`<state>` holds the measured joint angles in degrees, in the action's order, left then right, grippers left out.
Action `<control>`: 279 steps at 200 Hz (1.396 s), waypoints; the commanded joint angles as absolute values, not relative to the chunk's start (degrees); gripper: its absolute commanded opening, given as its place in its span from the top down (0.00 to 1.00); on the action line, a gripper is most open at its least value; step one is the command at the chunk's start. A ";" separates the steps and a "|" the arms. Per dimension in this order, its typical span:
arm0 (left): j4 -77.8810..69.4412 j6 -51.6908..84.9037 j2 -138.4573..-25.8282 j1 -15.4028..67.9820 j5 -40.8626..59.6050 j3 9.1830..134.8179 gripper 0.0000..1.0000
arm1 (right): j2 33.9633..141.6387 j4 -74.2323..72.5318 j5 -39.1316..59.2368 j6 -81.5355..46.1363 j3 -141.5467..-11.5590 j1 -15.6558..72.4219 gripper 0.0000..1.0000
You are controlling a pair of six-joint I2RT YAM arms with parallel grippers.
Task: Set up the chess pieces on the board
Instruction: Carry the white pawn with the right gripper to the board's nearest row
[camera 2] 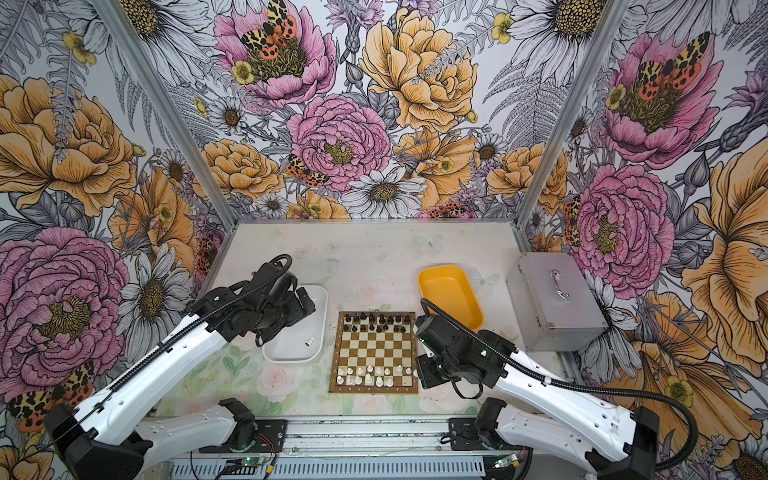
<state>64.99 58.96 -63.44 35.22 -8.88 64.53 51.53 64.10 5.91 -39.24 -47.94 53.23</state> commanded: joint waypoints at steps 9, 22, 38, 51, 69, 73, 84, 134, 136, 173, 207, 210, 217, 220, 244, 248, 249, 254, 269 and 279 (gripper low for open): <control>66.10 61.99 -62.10 37.42 -11.60 62.56 0.01 | 52.74 64.49 2.56 -40.58 -47.14 54.87 0.95; 66.14 62.82 -61.82 38.53 -11.59 61.91 0.01 | 53.96 63.95 2.26 -40.52 -46.90 55.53 0.95; 66.14 63.52 -61.40 39.24 -11.59 61.01 0.01 | 55.63 63.24 2.11 -40.10 -46.67 56.30 0.95; 66.09 63.89 -61.07 39.47 -11.58 60.33 0.01 | 56.87 62.55 1.96 -39.99 -46.51 56.75 0.95; 66.29 64.24 -60.23 39.67 -11.60 59.60 0.01 | 58.23 61.02 2.43 -40.14 -45.65 57.12 0.95; 66.34 64.33 -60.11 39.64 -11.60 59.46 0.01 | 58.47 60.53 2.52 -40.14 -45.54 57.19 0.95; 66.52 64.34 -59.64 39.69 -11.66 59.11 0.01 | 59.17 59.31 2.85 -40.20 -45.09 57.51 0.95; 66.93 63.99 -59.28 39.62 -13.09 58.27 0.01 | 65.10 56.37 1.76 -40.08 -45.74 59.00 0.95; 66.98 64.01 -59.31 39.61 -13.09 58.27 0.01 | 65.30 56.35 1.67 -40.08 -45.78 59.05 0.95; 67.52 63.42 -58.85 38.82 -12.90 58.27 0.01 | 67.69 55.45 0.88 -40.25 -46.23 59.57 0.95; 68.04 62.11 -58.12 37.06 -12.40 58.27 0.01 | 69.66 54.50 0.61 -39.50 -46.49 59.76 0.94; 68.03 62.06 -58.04 36.87 -12.39 58.27 0.01 | 69.90 54.49 0.54 -39.45 -46.54 59.77 0.94; 68.03 61.90 -57.92 36.56 -12.39 58.18 0.01 | 70.35 54.25 0.41 -39.26 -46.50 59.85 0.94; 68.04 61.88 -57.92 36.42 -12.39 58.18 0.01 | 70.54 54.17 0.37 -39.28 -46.49 59.87 0.94; 68.10 61.39 -57.92 35.95 -12.39 58.27 0.01 | 72.07 53.66 0.04 -38.80 -46.75 59.94 0.94; 68.04 61.35 -57.92 35.90 -12.37 58.27 0.01 | 72.22 53.62 -0.06 -38.76 -46.87 59.94 0.94; 68.04 61.35 -57.92 35.93 -12.38 58.27 0.01 | 72.23 53.61 -0.03 -38.72 -46.90 59.94 0.94; 68.06 61.35 -57.89 35.89 -12.39 58.27 0.01 | 72.46 53.53 -0.15 -38.55 -47.05 59.94 0.94; 68.03 61.13 -57.75 35.70 -12.39 58.18 0.01 | 73.24 53.36 -0.33 -38.30 -47.59 59.94 0.94; 68.06 61.00 -57.58 35.46 -11.56 58.10 0.01 | 74.00 53.22 -0.31 -38.05 -47.93 59.94 0.94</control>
<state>67.57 62.39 -58.70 36.23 -11.38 58.78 72.82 54.65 1.23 -39.33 -45.50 59.46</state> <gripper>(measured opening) 0.987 0.101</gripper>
